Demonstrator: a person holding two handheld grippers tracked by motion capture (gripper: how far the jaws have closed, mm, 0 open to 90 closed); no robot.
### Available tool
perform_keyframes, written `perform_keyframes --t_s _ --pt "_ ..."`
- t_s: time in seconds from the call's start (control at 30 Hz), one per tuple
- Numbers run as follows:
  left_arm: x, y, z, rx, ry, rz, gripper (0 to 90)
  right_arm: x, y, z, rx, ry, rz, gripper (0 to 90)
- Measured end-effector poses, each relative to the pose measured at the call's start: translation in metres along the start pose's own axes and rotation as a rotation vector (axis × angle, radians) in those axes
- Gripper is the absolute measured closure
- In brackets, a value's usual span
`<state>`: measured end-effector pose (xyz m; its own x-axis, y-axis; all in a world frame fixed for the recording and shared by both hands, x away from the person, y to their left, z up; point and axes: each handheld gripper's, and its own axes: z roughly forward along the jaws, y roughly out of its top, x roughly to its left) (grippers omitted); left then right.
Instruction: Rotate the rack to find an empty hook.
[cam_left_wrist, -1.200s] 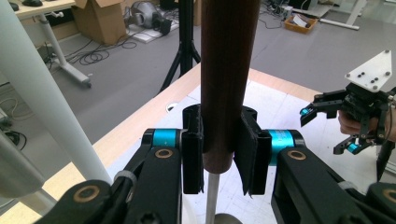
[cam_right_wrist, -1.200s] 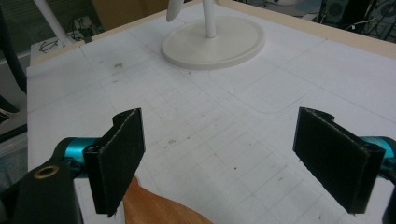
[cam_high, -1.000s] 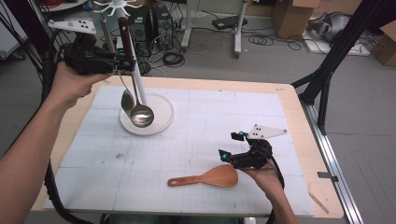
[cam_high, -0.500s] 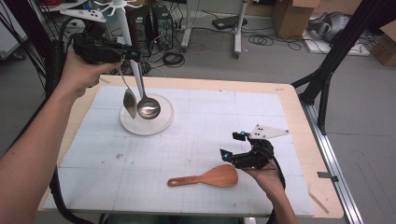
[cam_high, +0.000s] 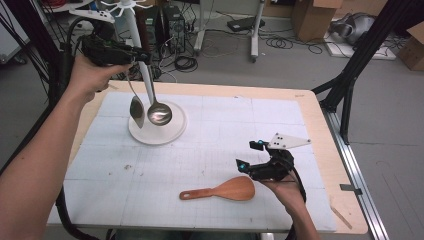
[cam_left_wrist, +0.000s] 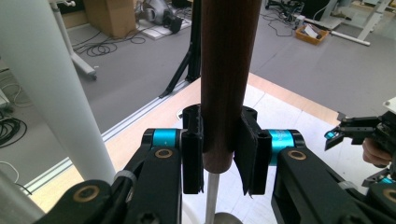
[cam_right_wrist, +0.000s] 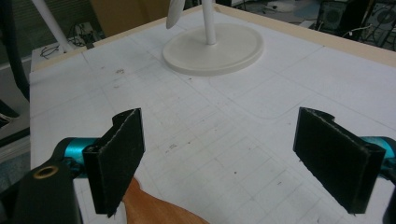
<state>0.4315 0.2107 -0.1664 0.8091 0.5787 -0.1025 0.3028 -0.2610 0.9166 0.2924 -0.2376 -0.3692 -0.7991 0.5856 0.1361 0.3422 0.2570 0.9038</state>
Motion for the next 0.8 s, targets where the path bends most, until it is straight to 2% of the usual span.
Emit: perform_keyframes --t_s 0.33,0.53,0.8 --pt "0.006 -0.001 -0.002 0.009 0.026 -0.009 73.3 0.0 0.0 0.0 0.001 0.0 -0.001 15.5" --pt "0.011 -0.002 -0.005 0.008 0.056 -0.021 73.2 0.001 0.0 0.002 0.006 0.01 -0.005 15.5" --pt "0.013 -0.003 -0.006 0.013 0.075 -0.018 72.0 0.001 0.0 0.004 0.005 0.013 -0.011 15.5"
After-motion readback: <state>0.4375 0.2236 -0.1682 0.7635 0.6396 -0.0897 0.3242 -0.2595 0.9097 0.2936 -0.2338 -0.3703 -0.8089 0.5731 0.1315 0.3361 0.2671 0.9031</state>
